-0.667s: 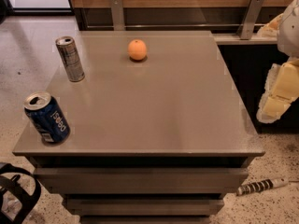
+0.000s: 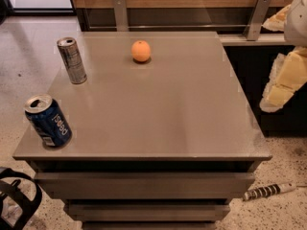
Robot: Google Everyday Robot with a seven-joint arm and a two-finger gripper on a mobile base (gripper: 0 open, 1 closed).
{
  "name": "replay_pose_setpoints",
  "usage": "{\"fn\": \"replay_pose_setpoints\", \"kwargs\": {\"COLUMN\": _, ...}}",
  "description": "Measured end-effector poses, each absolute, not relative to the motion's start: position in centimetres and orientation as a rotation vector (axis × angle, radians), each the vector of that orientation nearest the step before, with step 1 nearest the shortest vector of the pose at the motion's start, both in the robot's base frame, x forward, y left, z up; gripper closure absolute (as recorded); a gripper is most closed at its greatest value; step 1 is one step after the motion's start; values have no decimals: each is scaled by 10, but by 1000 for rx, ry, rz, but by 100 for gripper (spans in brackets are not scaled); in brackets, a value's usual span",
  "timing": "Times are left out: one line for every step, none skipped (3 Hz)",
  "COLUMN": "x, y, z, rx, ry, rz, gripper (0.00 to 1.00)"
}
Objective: Pick orange
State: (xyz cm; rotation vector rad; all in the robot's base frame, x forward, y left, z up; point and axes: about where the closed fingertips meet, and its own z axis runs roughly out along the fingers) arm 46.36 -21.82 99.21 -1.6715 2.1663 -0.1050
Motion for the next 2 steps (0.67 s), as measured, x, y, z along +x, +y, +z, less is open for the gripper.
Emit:
{"fn": "replay_pose_setpoints", "kwargs": {"x": 506, "y": -218, "z": 993, "rx": -1572, "ry": 2098, "rz": -26, "gripper": 0}}
{"fn": "replay_pose_setpoints", "kwargs": {"x": 545, "y": -206, "z": 988, "rx": -1473, "ry": 1990, "rz": 80, "gripper": 0}}
